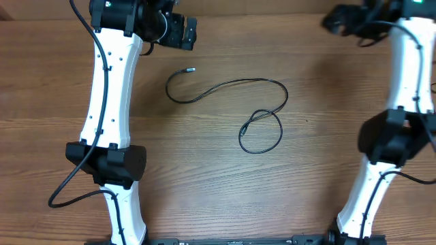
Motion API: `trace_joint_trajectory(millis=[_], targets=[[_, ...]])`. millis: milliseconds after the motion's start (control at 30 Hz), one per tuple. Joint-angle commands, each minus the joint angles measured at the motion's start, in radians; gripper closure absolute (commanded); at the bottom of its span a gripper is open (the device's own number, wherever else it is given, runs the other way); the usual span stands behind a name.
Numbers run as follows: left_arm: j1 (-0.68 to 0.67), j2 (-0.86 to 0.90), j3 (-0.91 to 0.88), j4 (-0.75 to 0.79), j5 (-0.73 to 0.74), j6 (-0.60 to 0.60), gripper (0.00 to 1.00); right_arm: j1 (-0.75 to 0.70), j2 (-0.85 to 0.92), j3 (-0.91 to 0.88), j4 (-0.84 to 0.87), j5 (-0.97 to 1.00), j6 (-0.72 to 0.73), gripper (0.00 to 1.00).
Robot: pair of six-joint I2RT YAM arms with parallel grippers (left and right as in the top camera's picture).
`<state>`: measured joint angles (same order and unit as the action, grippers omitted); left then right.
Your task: Untangle cables
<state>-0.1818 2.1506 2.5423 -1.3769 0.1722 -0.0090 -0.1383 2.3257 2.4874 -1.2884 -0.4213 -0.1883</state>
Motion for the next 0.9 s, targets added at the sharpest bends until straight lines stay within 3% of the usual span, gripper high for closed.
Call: trace_joint_trajectory(millis=[0, 100, 300, 467, 600, 867], targets=[[-0.002, -0.030, 0.017, 0.053, 0.000, -0.070, 0.00, 0.151, -0.021, -0.018, -0.045, -0.050, -0.154, 0.00], [-0.002, -0.030, 0.018, 0.095, -0.023, -0.113, 0.00, 0.266, -0.021, -0.050, -0.052, -0.049, -0.172, 0.00], [0.005, -0.030, 0.018, 0.135, -0.224, -0.277, 0.00, 0.412, -0.021, -0.204, 0.027, -0.024, -0.327, 0.01], [0.045, -0.030, 0.018, 0.137, -0.315, -0.413, 0.00, 0.499, -0.021, -0.479, 0.283, 0.027, -0.398, 0.01], [0.072, -0.030, 0.018, 0.133, -0.309, -0.417, 0.00, 0.544, -0.021, -0.599, 0.417, 0.029, -0.497, 0.06], [0.079, -0.030, 0.018, 0.117, -0.310, -0.379, 0.00, 0.604, -0.021, -0.670, 0.639, 0.163, -0.505, 0.11]])
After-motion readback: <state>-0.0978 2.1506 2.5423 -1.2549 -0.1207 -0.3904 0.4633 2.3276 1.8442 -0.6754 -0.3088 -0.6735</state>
